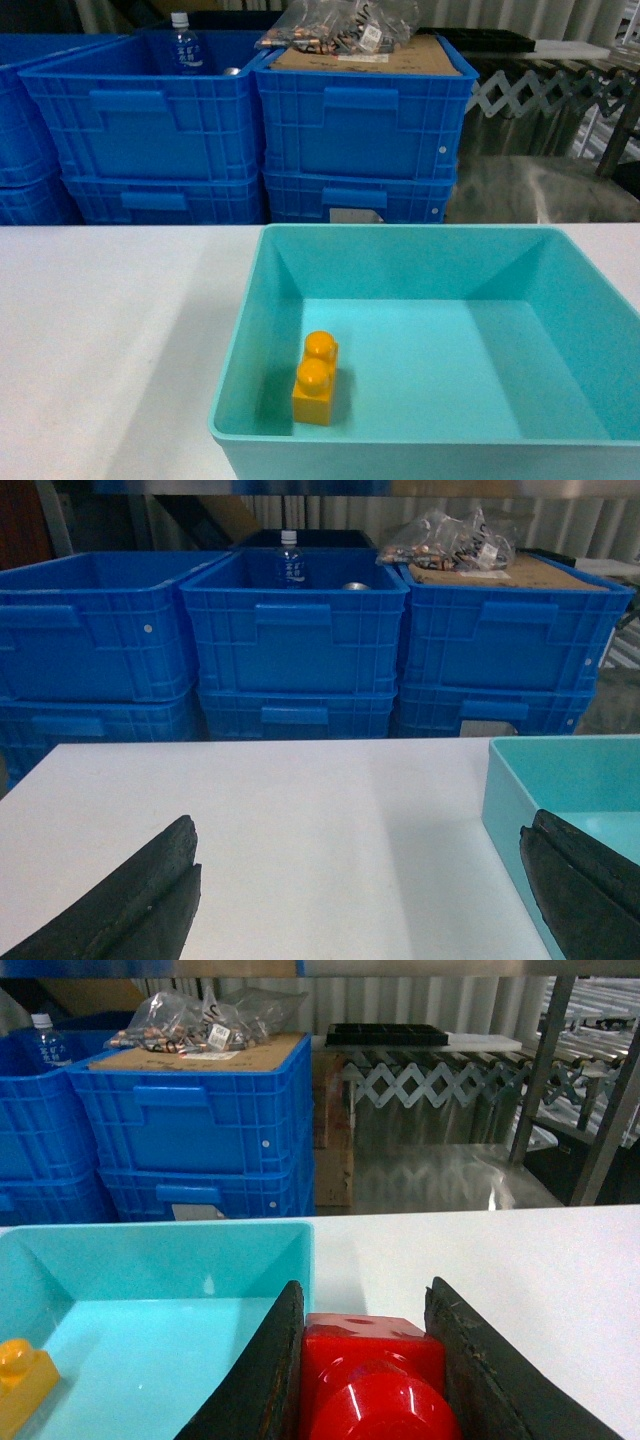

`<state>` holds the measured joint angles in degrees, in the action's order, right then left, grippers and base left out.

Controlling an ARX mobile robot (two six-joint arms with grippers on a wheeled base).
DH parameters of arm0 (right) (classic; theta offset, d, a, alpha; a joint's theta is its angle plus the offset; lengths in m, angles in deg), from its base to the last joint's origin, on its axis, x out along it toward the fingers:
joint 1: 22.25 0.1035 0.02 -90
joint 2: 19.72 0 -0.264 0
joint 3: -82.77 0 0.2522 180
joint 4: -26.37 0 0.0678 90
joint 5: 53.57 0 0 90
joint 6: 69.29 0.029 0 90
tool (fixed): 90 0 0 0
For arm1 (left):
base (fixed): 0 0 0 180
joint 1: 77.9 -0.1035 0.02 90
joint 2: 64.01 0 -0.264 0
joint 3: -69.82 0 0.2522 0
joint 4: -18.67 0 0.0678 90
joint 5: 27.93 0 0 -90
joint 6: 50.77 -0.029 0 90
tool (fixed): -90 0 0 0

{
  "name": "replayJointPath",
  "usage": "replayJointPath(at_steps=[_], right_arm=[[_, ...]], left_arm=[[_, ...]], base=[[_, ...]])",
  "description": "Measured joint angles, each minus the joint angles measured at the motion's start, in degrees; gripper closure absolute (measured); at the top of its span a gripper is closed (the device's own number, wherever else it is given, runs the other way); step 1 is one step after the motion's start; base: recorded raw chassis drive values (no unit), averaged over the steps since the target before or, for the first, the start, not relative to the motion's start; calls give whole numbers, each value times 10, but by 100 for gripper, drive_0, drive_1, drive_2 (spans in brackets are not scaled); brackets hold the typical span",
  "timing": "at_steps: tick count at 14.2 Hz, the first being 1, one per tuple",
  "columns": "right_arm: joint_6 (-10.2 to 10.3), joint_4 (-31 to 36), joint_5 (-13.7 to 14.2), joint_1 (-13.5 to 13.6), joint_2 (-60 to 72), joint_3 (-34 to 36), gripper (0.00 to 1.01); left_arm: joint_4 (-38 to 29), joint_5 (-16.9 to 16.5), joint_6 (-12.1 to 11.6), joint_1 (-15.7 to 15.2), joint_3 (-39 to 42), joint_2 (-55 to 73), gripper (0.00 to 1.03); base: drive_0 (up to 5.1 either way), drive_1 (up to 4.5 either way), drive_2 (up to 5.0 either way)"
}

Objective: Pick red block from blue box to shelf

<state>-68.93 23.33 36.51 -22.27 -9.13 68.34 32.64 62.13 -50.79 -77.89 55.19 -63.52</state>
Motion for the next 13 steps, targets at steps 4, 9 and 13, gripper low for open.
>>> replayJointPath(at_steps=[4,9,13], right_arm=[[0,-111,-1,0,-103,0,72],[0,-110,-1,0,-103,0,72],[0,-110,-1,0,-103,0,72]], left_arm=[[0,-1,0,0,0,0,5],[0,0,0,0,0,0,5],[0,0,0,0,0,0,5]], base=[[0,0,0],[0,0,0],[-61,-61,-61]])
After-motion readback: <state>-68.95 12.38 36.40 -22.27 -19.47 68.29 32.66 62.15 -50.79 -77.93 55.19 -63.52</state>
